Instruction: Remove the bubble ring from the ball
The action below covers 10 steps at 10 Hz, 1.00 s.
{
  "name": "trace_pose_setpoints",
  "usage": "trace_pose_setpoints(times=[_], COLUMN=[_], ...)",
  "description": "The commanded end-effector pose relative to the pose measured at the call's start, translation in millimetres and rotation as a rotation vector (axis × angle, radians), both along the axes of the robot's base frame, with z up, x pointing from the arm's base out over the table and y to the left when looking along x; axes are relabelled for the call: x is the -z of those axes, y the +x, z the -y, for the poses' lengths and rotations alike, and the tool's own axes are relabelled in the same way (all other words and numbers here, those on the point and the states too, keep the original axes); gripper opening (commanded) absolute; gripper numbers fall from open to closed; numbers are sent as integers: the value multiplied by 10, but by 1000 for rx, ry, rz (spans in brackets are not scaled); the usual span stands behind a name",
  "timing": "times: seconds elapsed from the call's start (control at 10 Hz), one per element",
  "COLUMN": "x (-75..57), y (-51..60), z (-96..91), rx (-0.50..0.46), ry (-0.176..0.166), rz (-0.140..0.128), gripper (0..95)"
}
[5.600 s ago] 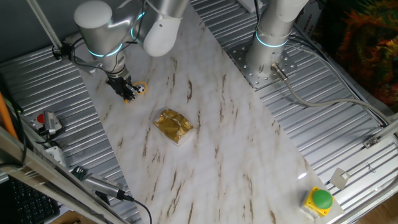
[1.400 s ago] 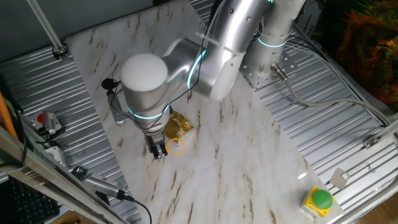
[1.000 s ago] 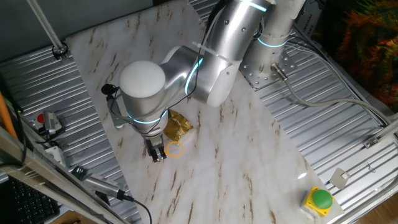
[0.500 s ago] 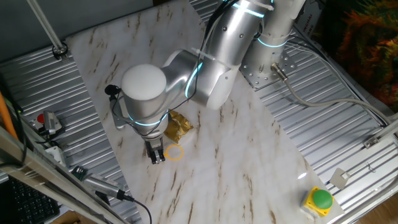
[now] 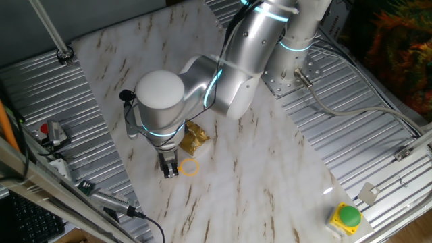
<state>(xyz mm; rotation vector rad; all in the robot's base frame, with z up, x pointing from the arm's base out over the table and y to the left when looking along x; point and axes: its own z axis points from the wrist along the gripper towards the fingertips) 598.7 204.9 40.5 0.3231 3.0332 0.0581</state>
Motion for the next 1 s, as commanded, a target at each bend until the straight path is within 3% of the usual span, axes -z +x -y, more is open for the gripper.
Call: trace_pose_setpoints(times=[0.1, 0.9, 1.0], x=[102, 140, 141], y=[22, 26, 26], z=[2, 4, 4], rx=[-2, -5, -12], ry=[3, 4, 1], rz=[3, 2, 3], gripper=[0, 0, 190])
